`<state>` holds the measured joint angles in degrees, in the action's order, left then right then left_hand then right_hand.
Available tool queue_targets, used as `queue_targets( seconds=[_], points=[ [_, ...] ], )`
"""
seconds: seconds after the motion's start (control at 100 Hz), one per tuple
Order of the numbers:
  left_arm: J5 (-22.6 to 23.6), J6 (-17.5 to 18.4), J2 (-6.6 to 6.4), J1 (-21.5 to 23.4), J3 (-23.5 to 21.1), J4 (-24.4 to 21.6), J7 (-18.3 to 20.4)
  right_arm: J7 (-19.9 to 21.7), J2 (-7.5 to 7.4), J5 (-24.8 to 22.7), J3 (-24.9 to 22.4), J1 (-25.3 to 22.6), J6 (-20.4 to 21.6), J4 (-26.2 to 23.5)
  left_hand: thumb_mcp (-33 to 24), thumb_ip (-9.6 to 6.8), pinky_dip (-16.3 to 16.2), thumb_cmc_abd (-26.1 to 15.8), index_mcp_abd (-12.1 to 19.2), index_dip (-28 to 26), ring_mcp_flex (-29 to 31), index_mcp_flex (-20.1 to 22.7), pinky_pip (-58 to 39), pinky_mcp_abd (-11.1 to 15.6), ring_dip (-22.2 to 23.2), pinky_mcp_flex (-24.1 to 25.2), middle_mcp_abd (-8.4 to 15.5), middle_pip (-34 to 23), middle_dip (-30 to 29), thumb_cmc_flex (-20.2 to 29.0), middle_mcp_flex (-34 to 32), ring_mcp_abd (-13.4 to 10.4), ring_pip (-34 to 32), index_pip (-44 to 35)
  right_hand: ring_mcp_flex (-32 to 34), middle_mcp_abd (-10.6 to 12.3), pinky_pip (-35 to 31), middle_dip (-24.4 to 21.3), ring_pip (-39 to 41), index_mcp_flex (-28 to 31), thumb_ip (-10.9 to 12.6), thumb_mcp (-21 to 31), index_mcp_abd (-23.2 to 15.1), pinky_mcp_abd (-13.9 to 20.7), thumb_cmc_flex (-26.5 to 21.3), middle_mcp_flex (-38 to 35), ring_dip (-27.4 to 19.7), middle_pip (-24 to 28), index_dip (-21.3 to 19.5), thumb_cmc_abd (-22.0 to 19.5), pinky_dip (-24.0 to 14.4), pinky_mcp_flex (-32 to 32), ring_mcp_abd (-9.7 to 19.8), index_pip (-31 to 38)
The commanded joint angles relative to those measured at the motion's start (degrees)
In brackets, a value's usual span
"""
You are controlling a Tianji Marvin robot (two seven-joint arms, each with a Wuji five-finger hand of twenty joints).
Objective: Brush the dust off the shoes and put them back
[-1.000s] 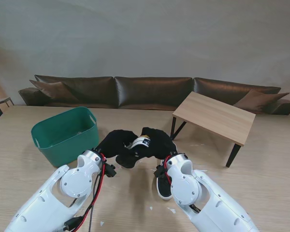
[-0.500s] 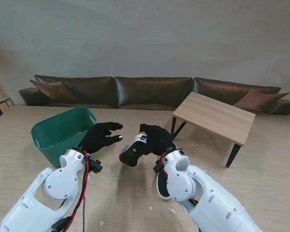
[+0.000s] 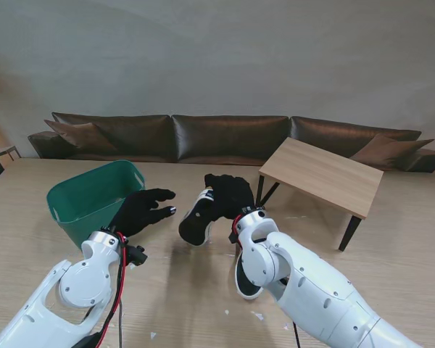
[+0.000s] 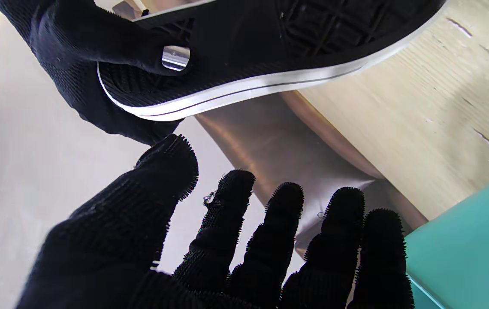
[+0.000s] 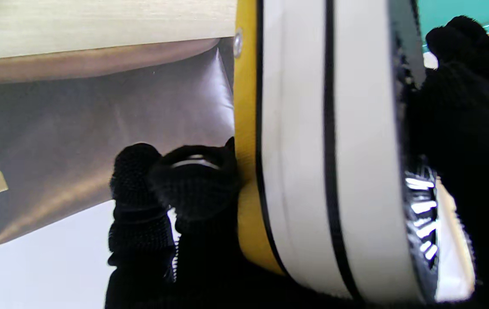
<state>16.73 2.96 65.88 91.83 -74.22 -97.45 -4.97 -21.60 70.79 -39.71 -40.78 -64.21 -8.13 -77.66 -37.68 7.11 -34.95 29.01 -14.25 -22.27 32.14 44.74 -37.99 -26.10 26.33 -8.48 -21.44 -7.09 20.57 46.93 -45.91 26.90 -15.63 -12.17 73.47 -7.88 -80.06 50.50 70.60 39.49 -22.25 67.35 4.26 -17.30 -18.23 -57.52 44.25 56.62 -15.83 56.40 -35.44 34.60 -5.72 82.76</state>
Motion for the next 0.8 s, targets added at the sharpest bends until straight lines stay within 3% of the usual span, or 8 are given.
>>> queue_targets(
  seconds=[0.0,0.08,0.22,0.39,0.64,0.79],
  points=[
    [-0.1,-0.4,0.21,0.4,-0.2,-0.4,0.9,0.3,0.11,-0.7,-0.1,1.2,-0.5,0.8,1.1,-2.13,-1.0,-2.0,-0.2,-0.4,-0.7,1.0,1.3,0.1,0.9,0.4,-0.3,-0.3,0.4,-1.1,0.2,0.3,-1.0,-0.3,1.9,4.3,0.4,0.7,0.7,0.9,4.7,12.7,-5.4,1.8,-17.3,-2.1,0.6,2.3,-0.7,-5.0,-0.9,18.8,5.2,7.2],
    [-0.2,-0.7,0.25,0.6,-0.2,-0.6,0.8,0.1,0.09,-1.5,0.2,2.3,-0.7,1.4,1.5,-2.17,-1.4,-2.3,-0.4,-0.5,-0.7,1.1,1.5,0.0,1.1,0.4,-0.6,-0.3,0.6,-1.0,0.1,0.5,-1.2,-0.4,1.9,4.6,0.5,0.7,0.5,0.7,4.6,12.7,-5.7,2.0,-17.1,-2.0,0.5,2.5,-0.8,-5.1,-1.0,18.6,5.4,7.3],
    [-0.2,-1.2,0.25,0.9,-0.2,-1.0,0.8,1.9,-0.79,-3.2,-1.0,1.6,-2.0,-1.7,1.8,-2.26,-1.9,-2.6,-0.4,-0.6,-0.4,1.3,1.7,0.0,1.4,0.1,-0.5,-0.3,0.9,-0.9,-0.1,0.4,-1.5,-0.5,1.9,4.6,0.7,0.5,0.3,0.7,4.6,12.6,-5.9,2.2,-17.2,-1.8,0.5,2.6,-0.8,-5.3,-1.2,18.4,5.4,7.3],
    [-0.4,-1.7,0.34,0.5,0.5,-0.5,0.7,2.6,-1.45,-6.3,0.3,3.4,-2.5,-0.4,2.0,-2.35,-2.6,-2.8,-0.6,-0.8,-0.2,1.5,1.9,0.0,1.8,0.0,-0.6,-0.4,1.1,-0.7,-0.3,0.5,-1.8,-0.5,1.9,5.2,1.2,0.5,-0.5,0.1,4.5,12.5,-6.6,2.9,-16.8,-1.3,0.2,2.9,-1.0,-5.7,-1.4,17.7,5.6,7.3],
    [-0.9,-2.3,0.34,-0.4,1.8,0.9,1.3,1.5,-0.90,-4.9,2.8,3.2,-0.5,4.1,2.2,-2.43,-3.6,-3.2,-1.1,-1.0,0.4,2.0,1.5,-0.1,2.5,-0.2,-1.2,-0.7,1.7,-0.6,-1.1,0.9,-2.7,-0.7,2.0,5.2,1.4,0.1,-0.3,-0.1,4.5,12.1,-6.7,3.3,-16.5,-1.2,0.4,3.2,-1.1,-6.0,-1.7,17.6,5.7,7.3],
    [-1.6,-2.8,0.41,-0.4,2.1,1.0,1.4,1.2,-0.15,-2.1,3.9,1.9,0.8,5.7,2.9,-2.50,-6.1,-4.1,-1.8,-1.3,1.3,2.3,-2.0,0.1,4.9,0.0,-1.9,-1.9,3.9,-0.5,-2.4,1.3,-5.4,-0.8,1.9,5.0,1.1,-0.3,0.9,0.3,4.6,12.1,-6.5,3.3,-16.3,-1.5,1.1,3.3,-1.0,-5.6,-2.1,18.0,5.9,7.2]
  ],
)
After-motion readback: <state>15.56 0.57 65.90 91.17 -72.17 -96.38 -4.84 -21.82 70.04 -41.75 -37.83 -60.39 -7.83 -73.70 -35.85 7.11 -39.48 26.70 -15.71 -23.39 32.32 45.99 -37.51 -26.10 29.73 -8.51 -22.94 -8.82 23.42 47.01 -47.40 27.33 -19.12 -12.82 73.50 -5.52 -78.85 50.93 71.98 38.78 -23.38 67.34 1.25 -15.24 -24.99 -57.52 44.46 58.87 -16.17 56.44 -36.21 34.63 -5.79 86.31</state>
